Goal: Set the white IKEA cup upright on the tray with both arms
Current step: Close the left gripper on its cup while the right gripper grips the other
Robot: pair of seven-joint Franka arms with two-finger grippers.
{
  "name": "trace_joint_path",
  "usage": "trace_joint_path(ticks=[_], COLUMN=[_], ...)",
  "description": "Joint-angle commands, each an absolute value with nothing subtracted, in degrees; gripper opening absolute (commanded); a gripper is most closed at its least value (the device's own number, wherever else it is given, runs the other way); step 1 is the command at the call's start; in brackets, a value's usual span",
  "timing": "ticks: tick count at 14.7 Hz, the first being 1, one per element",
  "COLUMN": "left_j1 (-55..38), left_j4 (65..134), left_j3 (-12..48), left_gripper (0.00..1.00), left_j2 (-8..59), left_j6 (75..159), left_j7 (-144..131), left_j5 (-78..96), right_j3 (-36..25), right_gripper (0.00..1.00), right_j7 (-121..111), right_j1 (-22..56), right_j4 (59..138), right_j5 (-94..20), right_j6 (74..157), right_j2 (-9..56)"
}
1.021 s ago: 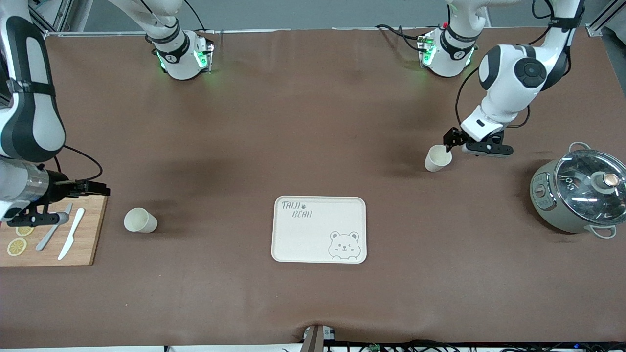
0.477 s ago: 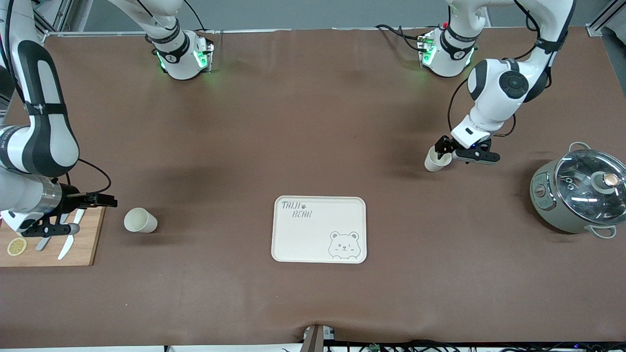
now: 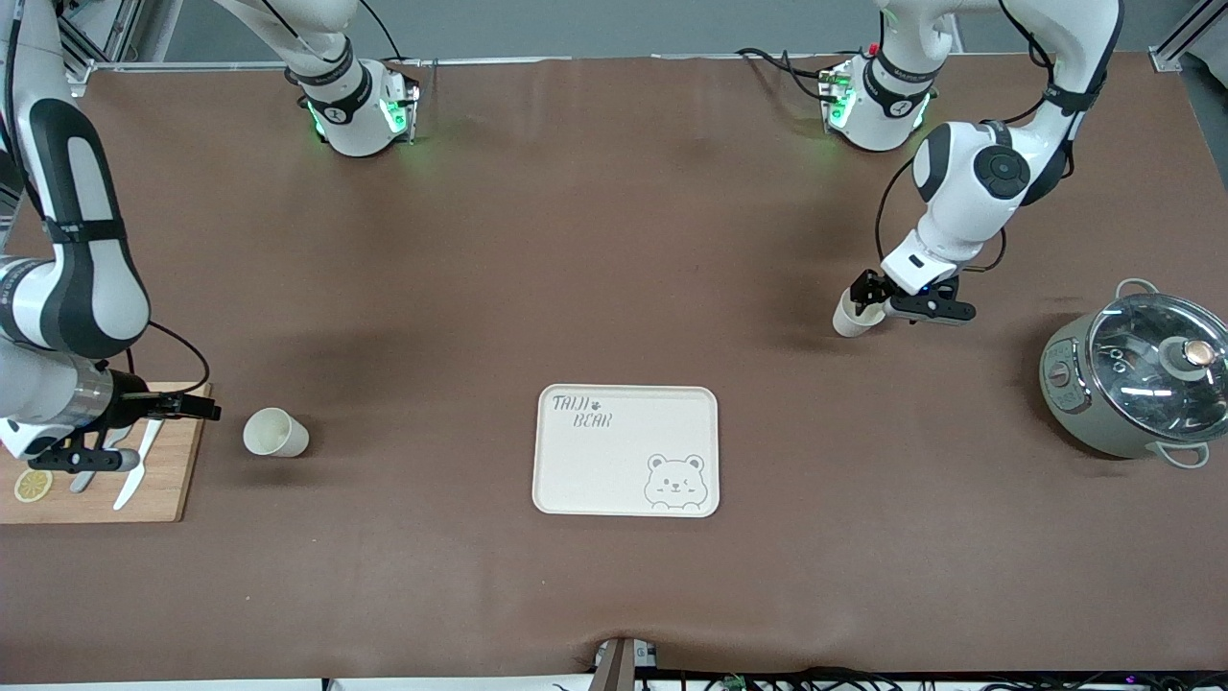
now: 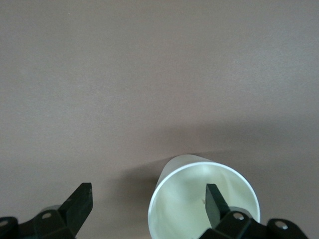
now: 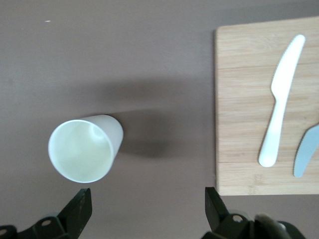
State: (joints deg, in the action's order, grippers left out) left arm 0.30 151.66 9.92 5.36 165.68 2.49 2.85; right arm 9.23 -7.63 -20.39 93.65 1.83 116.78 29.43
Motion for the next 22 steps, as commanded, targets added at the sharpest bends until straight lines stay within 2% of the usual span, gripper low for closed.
trace_joint_path(ticks=[1,4,5,6,7,16,18,22], left_j1=[0.79,0.79,0.7,0.62,0.7,0.44,0.35,-1.48], left_j4=[152.31,152.4,153.01,153.97,154.51,153.99,151.98,143.29], left_j3=[10.55,10.55,10.63,10.63,10.63,10.72,10.63,10.72], left_gripper=[1.0,1.0,0.72,0.07,0.0,0.0,0.0,0.0], left_j2=[7.03,7.56,7.47,7.04,6.86,6.85,7.55,11.94], left_j6=[169.36,169.45,169.45,169.54,169.98,170.07,169.98,168.41], left_j7=[3.52,3.52,2.04,0.98,1.23,0.88,0.44,-3.95], left_j5=[4.31,4.31,4.31,4.31,4.31,4.22,4.22,4.22], right_j3=[10.28,10.28,10.28,10.28,10.28,10.37,10.37,10.37], right_gripper=[1.0,1.0,1.0,1.0,1.0,1.0,1.0,1.0], right_j7=[-5.8,-5.8,-5.8,-5.89,-5.89,-8.79,-8.88,-10.19], right_j1=[-21.01,-18.65,-17.94,-16.97,-16.35,-15.73,-15.73,-15.91], right_j4=[93.34,93.25,93.25,93.25,93.16,91.41,91.32,91.41], right_j5=[2.55,2.55,2.55,2.64,2.64,5.45,5.62,5.8], right_j6=[117.07,117.42,117.94,118.47,119.0,120.23,121.28,123.84], right_j2=[29.71,30.23,30.32,30.67,30.85,34.45,35.33,36.03])
